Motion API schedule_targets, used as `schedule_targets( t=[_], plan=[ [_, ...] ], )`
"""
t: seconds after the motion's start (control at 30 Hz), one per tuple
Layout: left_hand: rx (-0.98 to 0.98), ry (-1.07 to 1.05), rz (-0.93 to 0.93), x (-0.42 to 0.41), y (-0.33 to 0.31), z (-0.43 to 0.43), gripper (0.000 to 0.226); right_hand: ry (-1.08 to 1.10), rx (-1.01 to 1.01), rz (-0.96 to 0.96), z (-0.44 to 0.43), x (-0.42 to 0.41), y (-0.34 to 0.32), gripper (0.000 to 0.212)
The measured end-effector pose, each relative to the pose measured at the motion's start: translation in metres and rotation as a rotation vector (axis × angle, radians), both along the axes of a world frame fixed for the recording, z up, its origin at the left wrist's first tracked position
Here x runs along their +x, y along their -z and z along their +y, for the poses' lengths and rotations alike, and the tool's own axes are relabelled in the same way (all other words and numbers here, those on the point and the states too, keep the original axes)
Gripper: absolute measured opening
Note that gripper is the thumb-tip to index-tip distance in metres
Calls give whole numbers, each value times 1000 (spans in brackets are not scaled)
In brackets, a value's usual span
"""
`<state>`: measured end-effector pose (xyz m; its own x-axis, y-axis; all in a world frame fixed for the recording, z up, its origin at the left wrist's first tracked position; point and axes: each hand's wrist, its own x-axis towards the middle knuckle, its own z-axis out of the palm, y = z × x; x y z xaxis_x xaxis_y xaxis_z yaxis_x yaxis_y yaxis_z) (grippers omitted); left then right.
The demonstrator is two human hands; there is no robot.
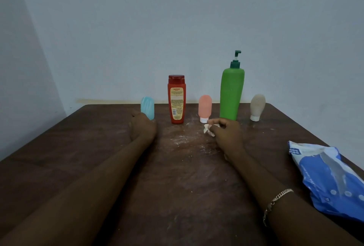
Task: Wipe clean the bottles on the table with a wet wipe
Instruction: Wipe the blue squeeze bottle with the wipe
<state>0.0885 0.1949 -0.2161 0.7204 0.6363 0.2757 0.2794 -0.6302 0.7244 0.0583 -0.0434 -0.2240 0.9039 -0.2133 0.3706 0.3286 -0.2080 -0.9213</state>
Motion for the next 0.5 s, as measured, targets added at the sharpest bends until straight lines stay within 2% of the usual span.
schedule_targets(
  t=[0.13, 0.37, 0.5],
  plan=[
    [-62, 125, -51, -26, 6, 7, 48, -36, 14, 30, 0, -5, -5, 30],
    [-46, 345, -57, -90, 8, 23, 25, -156, -106, -26, 20, -24, -9, 27],
    [6, 442, -44, -100, 5, 19, 29, -198, -188, -86, 29, -36, -14, 31]
  ],
)
